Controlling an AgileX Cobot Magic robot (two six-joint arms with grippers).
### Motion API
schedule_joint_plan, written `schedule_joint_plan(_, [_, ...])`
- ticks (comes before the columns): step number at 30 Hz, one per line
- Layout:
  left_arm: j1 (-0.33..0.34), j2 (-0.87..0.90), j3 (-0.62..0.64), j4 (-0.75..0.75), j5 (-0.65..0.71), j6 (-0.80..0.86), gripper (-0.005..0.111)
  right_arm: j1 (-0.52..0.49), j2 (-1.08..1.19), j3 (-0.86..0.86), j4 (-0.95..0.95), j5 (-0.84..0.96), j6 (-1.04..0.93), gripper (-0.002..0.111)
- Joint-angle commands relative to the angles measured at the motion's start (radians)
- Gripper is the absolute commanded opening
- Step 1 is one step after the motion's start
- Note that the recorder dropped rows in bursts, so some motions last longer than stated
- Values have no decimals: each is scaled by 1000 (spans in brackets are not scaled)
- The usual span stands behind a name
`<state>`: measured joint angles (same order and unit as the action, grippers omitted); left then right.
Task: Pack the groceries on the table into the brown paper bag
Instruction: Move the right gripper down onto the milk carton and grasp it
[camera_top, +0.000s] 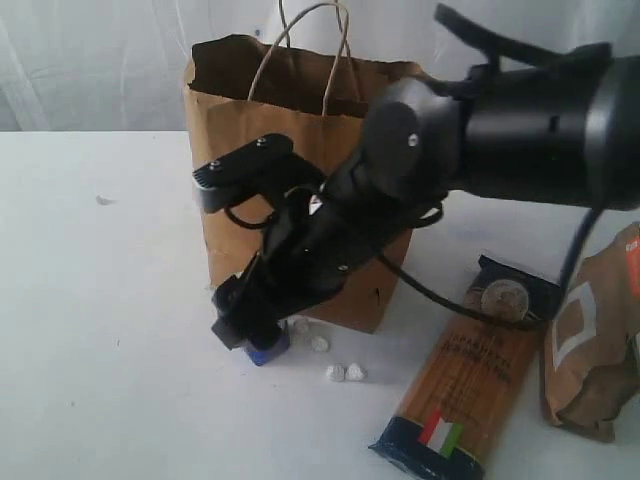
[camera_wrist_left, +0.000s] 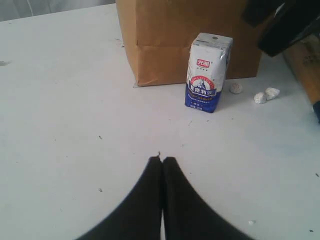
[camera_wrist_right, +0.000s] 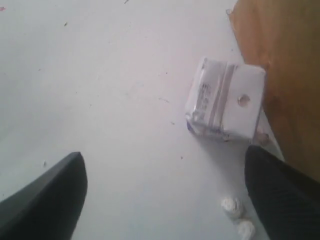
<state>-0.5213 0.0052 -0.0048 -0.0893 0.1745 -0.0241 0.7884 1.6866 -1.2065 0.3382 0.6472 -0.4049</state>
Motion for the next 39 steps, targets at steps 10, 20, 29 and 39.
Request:
schedule_joint_plan(10, [1, -5, 5, -6, 0, 1, 0, 8, 141, -171, -264, 27, 208, 81])
schedule_joint_plan(20, [1, -5, 5, -6, 0, 2, 0, 8, 225, -178, -243, 34, 227, 81])
schedule_joint_plan(29, [1, -5, 5, -6, 0, 2, 0, 8, 269, -182, -230, -12, 227, 76])
schedule_joint_plan(39, [1, -5, 5, -6, 0, 2, 0, 10, 248, -211, -220, 0, 270, 12])
